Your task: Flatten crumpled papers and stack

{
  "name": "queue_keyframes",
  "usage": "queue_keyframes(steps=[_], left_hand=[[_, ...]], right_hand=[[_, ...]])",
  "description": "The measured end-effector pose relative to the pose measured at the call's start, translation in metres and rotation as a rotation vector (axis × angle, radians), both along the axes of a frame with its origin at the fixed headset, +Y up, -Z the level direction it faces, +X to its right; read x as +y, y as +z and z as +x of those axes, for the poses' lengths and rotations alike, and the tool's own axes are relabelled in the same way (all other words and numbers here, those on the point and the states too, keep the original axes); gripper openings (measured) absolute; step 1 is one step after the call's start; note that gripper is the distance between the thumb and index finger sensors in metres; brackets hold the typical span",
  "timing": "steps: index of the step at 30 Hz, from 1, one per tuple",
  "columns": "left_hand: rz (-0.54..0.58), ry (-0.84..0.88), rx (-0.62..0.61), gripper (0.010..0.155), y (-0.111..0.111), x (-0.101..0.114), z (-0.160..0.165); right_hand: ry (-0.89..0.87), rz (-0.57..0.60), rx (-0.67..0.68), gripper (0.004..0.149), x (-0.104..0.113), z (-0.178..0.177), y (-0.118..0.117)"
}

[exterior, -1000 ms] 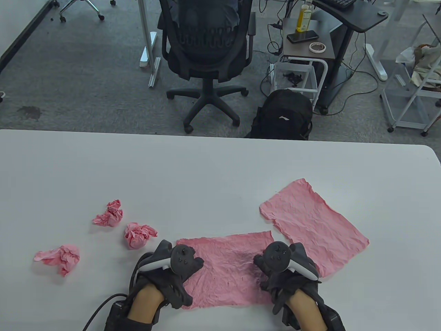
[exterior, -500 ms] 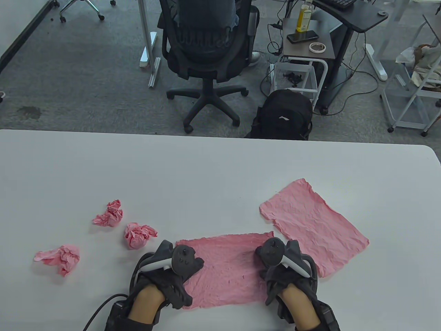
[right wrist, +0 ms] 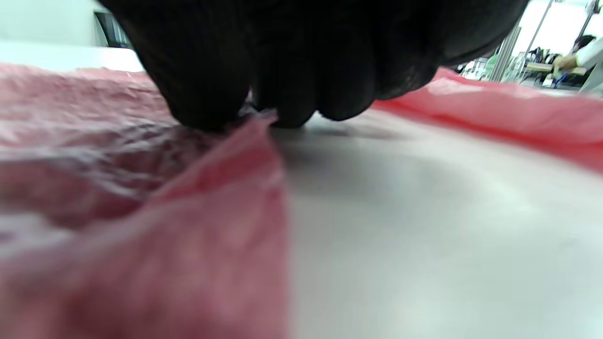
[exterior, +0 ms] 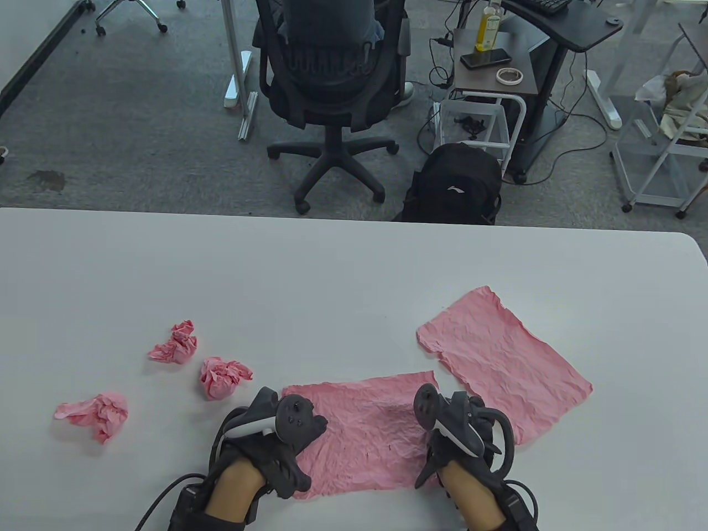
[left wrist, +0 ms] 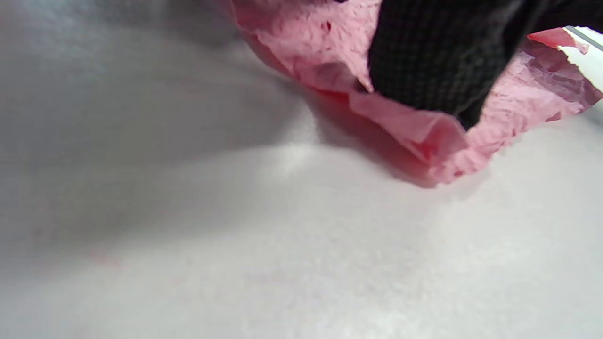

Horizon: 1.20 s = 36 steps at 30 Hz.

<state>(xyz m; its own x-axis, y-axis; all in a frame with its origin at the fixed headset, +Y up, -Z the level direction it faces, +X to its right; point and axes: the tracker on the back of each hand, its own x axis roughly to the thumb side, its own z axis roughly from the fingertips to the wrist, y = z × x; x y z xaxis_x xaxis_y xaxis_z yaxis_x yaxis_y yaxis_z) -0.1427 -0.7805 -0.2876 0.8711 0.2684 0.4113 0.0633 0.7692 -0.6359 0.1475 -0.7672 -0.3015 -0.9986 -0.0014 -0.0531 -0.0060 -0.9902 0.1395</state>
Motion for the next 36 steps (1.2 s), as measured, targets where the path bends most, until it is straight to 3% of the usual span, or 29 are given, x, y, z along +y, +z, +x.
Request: queue_keyframes(steps=[5,8,10,14,15,18,21,22,23,28,32,36], left_hand=[[-0.004,0.01,0.0,0.101,0.0,-0.001,0.0],[-0.007,0.014,0.003,0.101,0.0,0.0,0.0],[-0.005,0.012,0.003,0.101,0.0,0.0,0.0],[-0.005,0.012,0.006,0.101,0.001,0.0,0.0],[-0.004,0.011,0.004,0.1,0.0,0.0,0.0],[0.001,0.008,0.0,0.101,0.001,0.0,0.0],[0.008,0.011,-0.019,0.101,-0.001,-0.001,0.003],[0.012,0.013,-0.029,0.1,-0.002,-0.001,0.004],[0.022,0.016,-0.04,0.1,-0.002,-0.001,0.004],[0.175,0.064,0.036,0.095,-0.005,0.01,0.002],[0.482,0.121,0.159,0.092,-0.003,0.033,-0.007],[0.592,0.167,0.209,0.09,-0.002,0.042,-0.011]], right_hand=[[-0.182,0.17,0.063,0.041,0.013,0.008,0.005],[-0.568,0.24,0.016,0.043,0.022,0.025,0.006],[-0.803,0.2,-0.046,0.048,0.018,0.034,0.005],[-1.156,-0.057,-0.107,0.089,0.001,0.044,0.001],[-1.217,-0.102,-0.108,0.092,-0.003,0.045,-0.001],[-1.357,-0.222,-0.094,0.087,-0.011,0.043,0.0],[-1.335,-0.225,-0.069,0.057,-0.012,0.041,-0.002],[-1.31,-0.208,-0.074,0.045,-0.011,0.041,-0.002],[-1.289,-0.174,-0.075,0.042,-0.009,0.04,-0.003],[-1.403,0.021,-0.074,0.042,0.004,0.057,-0.011],[-1.66,0.343,-0.199,0.043,0.011,0.099,-0.016],[-1.745,0.586,-0.361,0.043,0.013,0.142,-0.011]])
